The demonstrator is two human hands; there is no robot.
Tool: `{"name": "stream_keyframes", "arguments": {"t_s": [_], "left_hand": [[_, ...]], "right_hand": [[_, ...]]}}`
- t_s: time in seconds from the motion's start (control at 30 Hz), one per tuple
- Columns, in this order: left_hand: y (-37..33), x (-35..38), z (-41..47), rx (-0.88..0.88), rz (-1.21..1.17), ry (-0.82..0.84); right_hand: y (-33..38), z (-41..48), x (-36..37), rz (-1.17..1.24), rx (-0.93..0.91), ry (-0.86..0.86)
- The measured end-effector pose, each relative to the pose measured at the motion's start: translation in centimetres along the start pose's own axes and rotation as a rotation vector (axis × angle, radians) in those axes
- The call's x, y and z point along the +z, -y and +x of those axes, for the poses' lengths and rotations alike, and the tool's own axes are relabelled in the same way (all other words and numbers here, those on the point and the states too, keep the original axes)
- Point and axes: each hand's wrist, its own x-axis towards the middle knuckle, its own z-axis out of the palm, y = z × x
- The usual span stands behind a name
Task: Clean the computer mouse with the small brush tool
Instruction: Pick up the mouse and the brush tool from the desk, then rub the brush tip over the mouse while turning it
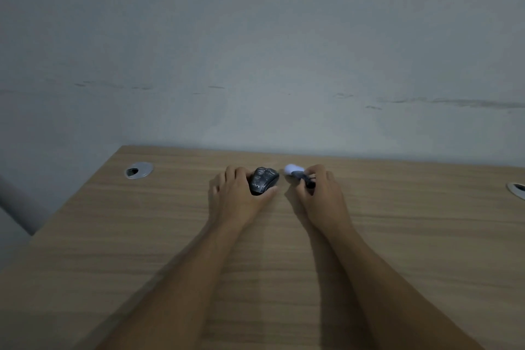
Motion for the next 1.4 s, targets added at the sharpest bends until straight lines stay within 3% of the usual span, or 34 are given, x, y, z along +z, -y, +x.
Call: {"name": "stream_keyframes", "arguments": {"t_s": [0.27, 0.5, 0.8, 0.9, 1.07, 1.2, 1.4], "left_hand": [[0.4, 0.1, 0.7, 0.026, 0.007, -0.027], [1.2, 0.2, 1.5, 0.076, -0.133, -0.045], [0.7, -0.5, 1.4, 0.08, -0.385, -0.016], [0.7, -0.5, 1.3, 0.096, -0.395, -0.003], [0.6, -0.5, 1.5, 0.113, -0.411, -0.012], [0.6, -0.5, 1.3, 0.123, -0.437, -0.001], [0.8, -0.7, 1.2, 0.131, -0.474, 0.0]], "right_hand": [[-0.6, 1.9, 0.0, 0.137, -0.176, -0.237], [-0.6, 2.3, -0.1, 0.309, -0.126, -0.218], [-0.7, 3.2, 0.9, 0.283, -0.155, -0.2], [-0.7, 3.2, 0.6, 0.309, -0.077, -0.241], [-0.5, 2.8, 0.7, 0.341, -0.147, -0.195], [-0.6, 3.3, 0.4, 0.345, -0.059, -0.267], [-0.9, 3.2, 0.7, 0.335, -0.08, -0.211]]}}
